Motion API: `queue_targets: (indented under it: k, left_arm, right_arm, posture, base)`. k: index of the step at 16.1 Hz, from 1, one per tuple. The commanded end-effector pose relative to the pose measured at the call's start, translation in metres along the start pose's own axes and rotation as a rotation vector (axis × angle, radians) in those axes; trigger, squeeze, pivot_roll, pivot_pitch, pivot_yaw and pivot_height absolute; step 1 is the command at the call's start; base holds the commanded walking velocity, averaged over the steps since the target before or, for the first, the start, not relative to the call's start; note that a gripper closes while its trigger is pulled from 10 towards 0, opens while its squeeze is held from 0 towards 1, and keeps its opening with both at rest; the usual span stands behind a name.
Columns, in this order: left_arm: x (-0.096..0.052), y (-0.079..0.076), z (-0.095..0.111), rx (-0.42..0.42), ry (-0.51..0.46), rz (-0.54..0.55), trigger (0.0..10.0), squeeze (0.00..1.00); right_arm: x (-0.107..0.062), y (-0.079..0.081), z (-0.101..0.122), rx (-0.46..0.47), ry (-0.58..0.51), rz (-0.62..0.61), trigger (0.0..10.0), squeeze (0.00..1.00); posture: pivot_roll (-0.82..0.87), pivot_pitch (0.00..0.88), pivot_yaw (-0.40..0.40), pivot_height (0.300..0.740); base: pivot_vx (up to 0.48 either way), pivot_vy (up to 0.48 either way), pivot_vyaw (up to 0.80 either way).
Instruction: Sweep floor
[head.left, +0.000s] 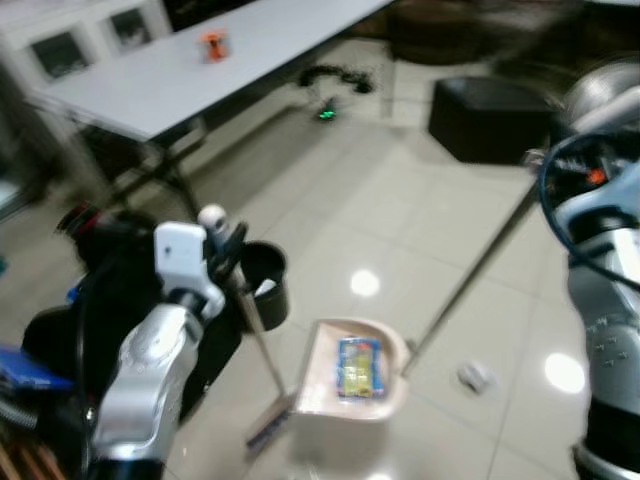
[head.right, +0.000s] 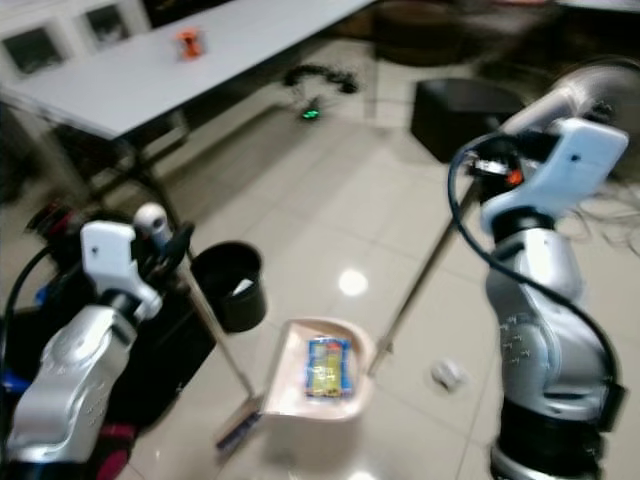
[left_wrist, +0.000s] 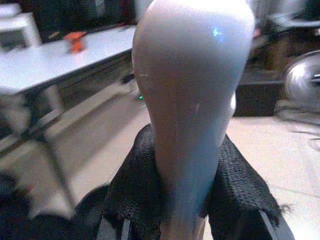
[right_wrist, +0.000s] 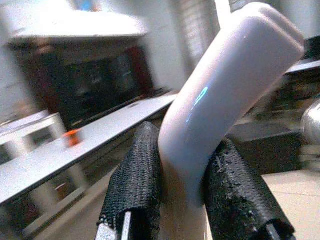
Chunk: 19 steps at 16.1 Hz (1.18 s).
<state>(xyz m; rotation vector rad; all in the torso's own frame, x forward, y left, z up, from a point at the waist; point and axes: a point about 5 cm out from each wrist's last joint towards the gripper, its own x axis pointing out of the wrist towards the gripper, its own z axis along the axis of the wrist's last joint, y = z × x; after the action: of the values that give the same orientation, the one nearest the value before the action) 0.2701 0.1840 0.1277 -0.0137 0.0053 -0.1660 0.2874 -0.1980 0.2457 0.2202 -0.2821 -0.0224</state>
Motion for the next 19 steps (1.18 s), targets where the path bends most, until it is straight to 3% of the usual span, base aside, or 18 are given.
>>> queue_targets:
  k: [1, 7, 14, 19]
  left_arm:
    - [0.001, 0.001, 0.007, 0.023, -0.029, 0.003, 10.0, 0.0]
    - [-0.003, 0.002, 0.001, 0.025, -0.009, 0.013, 10.0, 0.0]
    - [-0.009, 0.002, -0.012, 0.019, 0.031, 0.037, 10.0, 0.0]
    - [-0.01, 0.001, -0.015, 0.018, 0.039, 0.044, 10.0, 0.0]
  right_arm:
    - [0.003, 0.003, 0.011, 0.018, -0.042, 0.026, 10.0, 0.0]
    - [0.009, -0.001, 0.021, 0.026, -0.069, 0.038, 10.0, 0.0]
    - [0.027, -0.015, 0.05, 0.087, -0.201, -0.041, 10.0, 0.0]
    - [0.035, -0.031, 0.059, 0.064, -0.234, -0.111, 10.0, 0.0]
  posture:
    - [0.03, 0.0, 0.096, 0.74]
    - [0.04, 0.0, 0.089, 0.74]
    - [0.03, 0.0, 0.08, 0.74]
    - [0.03, 0.0, 0.078, 0.74]
  base:
    - [0.315, 0.0, 0.8]
    - [0.313, 0.0, 0.8]
    - [0.313, 0.0, 0.0]
    - [0.316, 0.0, 0.0]
